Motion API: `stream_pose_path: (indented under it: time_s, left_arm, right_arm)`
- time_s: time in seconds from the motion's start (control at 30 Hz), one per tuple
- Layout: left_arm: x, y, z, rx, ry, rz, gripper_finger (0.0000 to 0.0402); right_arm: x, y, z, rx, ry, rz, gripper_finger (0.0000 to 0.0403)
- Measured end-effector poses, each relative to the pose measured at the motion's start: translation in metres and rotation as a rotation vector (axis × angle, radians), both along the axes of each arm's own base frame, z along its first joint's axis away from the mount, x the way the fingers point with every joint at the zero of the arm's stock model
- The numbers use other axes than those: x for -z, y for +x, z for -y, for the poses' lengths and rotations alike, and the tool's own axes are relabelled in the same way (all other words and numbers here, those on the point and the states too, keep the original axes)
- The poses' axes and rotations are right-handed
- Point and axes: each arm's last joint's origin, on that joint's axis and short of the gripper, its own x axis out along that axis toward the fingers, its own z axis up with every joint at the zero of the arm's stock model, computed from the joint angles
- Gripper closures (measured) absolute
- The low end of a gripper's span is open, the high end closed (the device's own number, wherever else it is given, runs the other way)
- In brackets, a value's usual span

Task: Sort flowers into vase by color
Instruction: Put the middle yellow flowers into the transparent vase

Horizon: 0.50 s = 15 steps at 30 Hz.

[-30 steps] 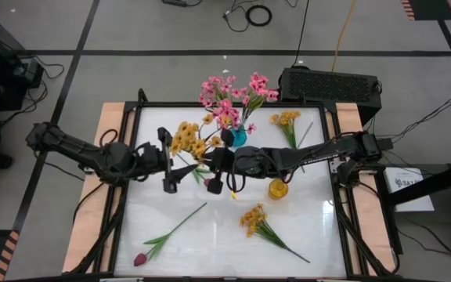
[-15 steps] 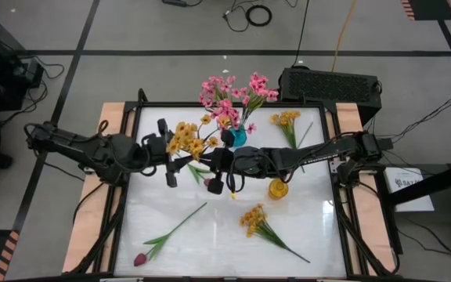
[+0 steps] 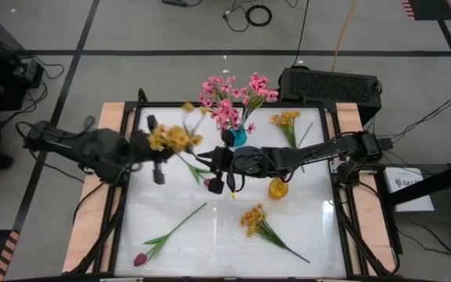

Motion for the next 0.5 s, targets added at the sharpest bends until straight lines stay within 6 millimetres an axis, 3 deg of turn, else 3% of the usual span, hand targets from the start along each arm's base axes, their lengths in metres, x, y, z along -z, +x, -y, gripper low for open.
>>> stream_pose_path:
  time_s: [0.27,0.5]
  left_arm:
    - [-0.026,-0.059,-0.018,-0.019,-0.015,0.166,0.0386]
    - [-0.033,-0.093,-0.038,-0.151,-0.023,0.262,0.0387]
  right_arm:
    - [0.004,-0.001,0.000,-0.003,-0.007,-0.034,0.0254]
    - [0.004,-0.001,0.000,-0.005,-0.018,-0.040,0.0209]
